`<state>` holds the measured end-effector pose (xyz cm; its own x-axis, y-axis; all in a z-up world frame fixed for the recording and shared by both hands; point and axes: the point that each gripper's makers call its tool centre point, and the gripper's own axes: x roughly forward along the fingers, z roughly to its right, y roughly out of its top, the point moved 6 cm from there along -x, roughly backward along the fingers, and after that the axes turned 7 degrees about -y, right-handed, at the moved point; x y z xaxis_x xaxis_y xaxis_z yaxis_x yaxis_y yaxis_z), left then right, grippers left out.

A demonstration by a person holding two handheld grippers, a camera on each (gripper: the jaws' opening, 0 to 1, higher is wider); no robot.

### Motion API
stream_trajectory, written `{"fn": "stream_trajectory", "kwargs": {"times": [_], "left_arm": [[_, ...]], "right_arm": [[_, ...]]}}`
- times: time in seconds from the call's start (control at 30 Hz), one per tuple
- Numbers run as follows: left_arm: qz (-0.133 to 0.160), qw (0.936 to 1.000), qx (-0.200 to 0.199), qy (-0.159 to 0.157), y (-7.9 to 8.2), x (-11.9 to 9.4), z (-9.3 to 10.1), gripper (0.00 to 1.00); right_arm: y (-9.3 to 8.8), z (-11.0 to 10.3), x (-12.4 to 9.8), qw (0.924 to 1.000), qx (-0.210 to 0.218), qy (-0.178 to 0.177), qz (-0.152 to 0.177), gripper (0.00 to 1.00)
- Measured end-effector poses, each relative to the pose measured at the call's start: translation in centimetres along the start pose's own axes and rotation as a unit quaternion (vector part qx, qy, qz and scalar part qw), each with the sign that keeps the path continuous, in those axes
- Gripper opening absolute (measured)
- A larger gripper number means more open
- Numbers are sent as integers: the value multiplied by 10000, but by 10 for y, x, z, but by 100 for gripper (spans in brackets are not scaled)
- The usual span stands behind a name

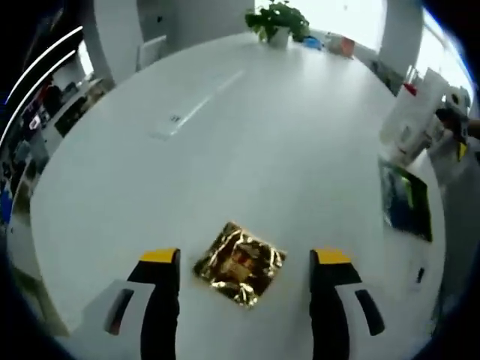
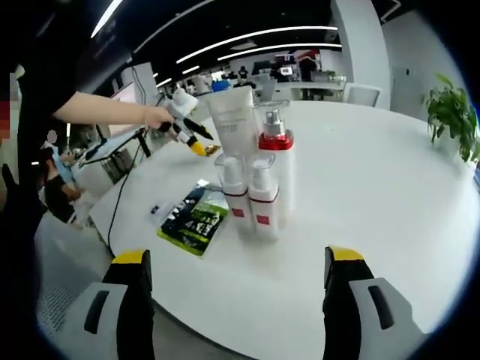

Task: Arrange the skincare products in the storage area until every visible bottle or jar stands upright without overlapping.

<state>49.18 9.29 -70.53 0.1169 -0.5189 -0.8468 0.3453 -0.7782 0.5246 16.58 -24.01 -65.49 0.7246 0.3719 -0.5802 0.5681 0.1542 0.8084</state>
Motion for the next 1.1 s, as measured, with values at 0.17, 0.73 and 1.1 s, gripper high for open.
{"fn": "stream_trajectory", "kwargs": {"times": [0.17, 0.73, 1.1], "left_arm": [[-88, 9999, -52, -84, -6, 3, -2, 59], [-180, 9996, -231, 2, -10, 3, -7, 48], [-225, 9990, -357, 126, -9, 1, -6, 40]], "right_arm": [[-1, 1, 1, 10000, 17, 3, -11, 94], [-1, -1, 1, 10000, -1, -19, -40, 94], [0, 0, 1, 10000, -4, -41, -12, 94]]}}
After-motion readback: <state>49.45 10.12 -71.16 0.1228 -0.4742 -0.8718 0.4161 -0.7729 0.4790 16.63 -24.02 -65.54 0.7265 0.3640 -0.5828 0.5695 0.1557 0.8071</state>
